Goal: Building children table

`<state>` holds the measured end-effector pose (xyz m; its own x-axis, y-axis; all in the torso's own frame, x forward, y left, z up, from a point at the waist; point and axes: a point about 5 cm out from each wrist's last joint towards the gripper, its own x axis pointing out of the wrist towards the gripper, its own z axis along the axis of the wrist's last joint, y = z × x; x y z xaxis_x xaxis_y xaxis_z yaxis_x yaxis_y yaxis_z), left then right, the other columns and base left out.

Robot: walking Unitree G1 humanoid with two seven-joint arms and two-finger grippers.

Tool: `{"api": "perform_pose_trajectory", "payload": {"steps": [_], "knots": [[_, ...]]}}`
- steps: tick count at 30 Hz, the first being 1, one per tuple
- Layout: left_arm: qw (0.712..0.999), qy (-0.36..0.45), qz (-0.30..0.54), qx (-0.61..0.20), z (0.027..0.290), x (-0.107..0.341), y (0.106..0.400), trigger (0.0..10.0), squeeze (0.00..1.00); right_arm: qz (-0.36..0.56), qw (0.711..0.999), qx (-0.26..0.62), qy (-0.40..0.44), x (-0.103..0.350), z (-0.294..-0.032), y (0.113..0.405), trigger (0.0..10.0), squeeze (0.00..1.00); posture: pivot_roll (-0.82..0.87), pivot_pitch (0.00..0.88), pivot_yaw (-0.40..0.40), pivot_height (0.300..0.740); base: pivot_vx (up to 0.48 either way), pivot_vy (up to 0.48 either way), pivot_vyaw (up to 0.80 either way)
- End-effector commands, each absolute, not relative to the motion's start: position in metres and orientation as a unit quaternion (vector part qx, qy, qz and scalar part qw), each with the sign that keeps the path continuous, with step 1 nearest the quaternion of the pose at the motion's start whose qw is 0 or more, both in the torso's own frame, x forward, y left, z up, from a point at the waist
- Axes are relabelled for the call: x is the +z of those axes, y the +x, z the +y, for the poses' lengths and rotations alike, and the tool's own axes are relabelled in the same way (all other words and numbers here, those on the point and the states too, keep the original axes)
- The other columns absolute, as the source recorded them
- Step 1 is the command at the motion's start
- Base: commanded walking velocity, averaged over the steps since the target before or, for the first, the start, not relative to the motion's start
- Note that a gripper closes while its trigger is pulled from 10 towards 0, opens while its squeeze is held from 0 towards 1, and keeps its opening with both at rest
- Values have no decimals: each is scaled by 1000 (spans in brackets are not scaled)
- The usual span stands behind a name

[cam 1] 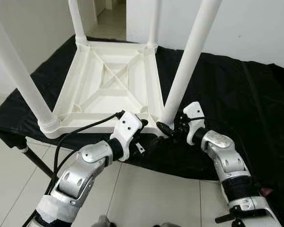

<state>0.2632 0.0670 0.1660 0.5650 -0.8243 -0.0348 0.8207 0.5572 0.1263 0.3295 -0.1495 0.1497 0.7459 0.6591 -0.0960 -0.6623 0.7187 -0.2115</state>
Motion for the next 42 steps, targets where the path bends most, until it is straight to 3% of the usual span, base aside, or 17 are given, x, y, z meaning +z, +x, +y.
{"api": "perform_pose_trajectory", "payload": {"steps": [1,10,11,12,13,14,15,26,27,31,33,42], "knots": [[875,68,-20,-479,67,169,264,10000,0,-2,920,374,-120,156,-150,338,10000,0,-74,15,-3,740,0,0,0],[876,69,-24,-477,67,172,265,10000,0,-8,905,409,-118,161,-142,348,10000,0,-65,17,-3,740,0,0,0],[876,68,-25,-476,67,172,266,10000,0,-1,894,431,-122,158,-137,350,4431,0,-61,19,-8,740,0,0,0],[876,68,-25,-476,67,172,266,10000,0,-1,894,431,-122,158,-137,350,4431,0,-61,19,-8,740,0,0,0],[876,67,-26,-476,66,172,266,10000,0,2,889,440,-125,155,-135,351,2784,0,-61,19,-8,740,0,0,0],[876,67,-26,-476,66,172,266,10000,0,2,889,440,-125,155,-135,351,2784,0,-61,19,-8,740,0,0,0],[877,67,-26,-476,66,172,265,10000,0,10,886,444,-134,152,-135,352,0,0,-58,18,-9,740,0,0,0],[877,63,-26,-475,65,172,264,10000,0,44,873,467,-133,132,-144,346,0,0,-54,20,-14,740,0,0,0],[877,62,-26,-476,65,172,264,10000,0,38,876,462,-129,132,-145,346,10000,0,-66,29,-9,740,0,0,0],[876,62,-26,-477,64,172,263,10000,0,20,888,443,-123,134,-146,347,10000,0,-67,32,-10,740,0,0,0],[876,61,-25,-478,64,171,263,10000,0,6,911,400,-104,137,-147,348,10000,0,-69,36,-8,740,0,0,0],[876,60,-24,-479,62,170,261,10000,0,-10,959,273,-72,142,-135,345,10000,0,-71,41,-9,740,0,0,0]]}}
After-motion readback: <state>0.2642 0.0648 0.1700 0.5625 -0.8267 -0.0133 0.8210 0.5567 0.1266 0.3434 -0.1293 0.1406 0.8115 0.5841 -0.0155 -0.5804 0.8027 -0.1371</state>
